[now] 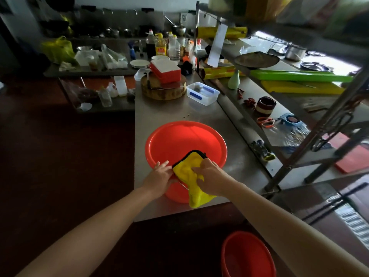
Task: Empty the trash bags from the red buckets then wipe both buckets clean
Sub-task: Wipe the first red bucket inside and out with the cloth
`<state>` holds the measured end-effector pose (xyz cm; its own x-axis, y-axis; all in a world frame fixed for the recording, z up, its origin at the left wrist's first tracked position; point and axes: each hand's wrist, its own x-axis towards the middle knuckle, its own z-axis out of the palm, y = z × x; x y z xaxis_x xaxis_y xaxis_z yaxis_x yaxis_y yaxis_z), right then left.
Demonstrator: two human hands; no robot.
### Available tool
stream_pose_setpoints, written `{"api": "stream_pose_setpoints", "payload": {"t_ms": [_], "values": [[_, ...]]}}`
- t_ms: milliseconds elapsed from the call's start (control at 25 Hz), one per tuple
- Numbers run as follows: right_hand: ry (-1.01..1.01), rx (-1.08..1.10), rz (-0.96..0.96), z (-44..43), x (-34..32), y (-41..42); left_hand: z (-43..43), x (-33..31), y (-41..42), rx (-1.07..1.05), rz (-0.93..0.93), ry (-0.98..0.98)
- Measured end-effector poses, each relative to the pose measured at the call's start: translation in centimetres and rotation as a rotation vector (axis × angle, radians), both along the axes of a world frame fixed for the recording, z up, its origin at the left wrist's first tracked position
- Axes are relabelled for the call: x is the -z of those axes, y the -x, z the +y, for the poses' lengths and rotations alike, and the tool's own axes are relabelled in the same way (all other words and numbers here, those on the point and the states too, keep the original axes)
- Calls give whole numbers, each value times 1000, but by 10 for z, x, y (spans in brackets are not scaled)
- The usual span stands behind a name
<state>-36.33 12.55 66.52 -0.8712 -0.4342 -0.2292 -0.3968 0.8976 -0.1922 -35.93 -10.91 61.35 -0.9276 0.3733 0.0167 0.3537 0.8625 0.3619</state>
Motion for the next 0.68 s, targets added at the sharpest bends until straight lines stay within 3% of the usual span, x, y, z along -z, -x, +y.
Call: {"api": "stream_pose_setpoints", "payload": {"t_ms": [80, 240, 480, 680], "values": [[-96, -65, 139, -7, 8, -4, -4, -1, 2, 10, -28, 17], [-70, -81, 57, -24, 18, -1, -8, 5, 0, -33, -38, -8], [-107, -119, 179, -31, 29, 1, -25, 11, 9, 41, -42, -33], [-90, -218, 239, -39, 39, 8, -32, 13, 12, 46, 8, 99]]}}
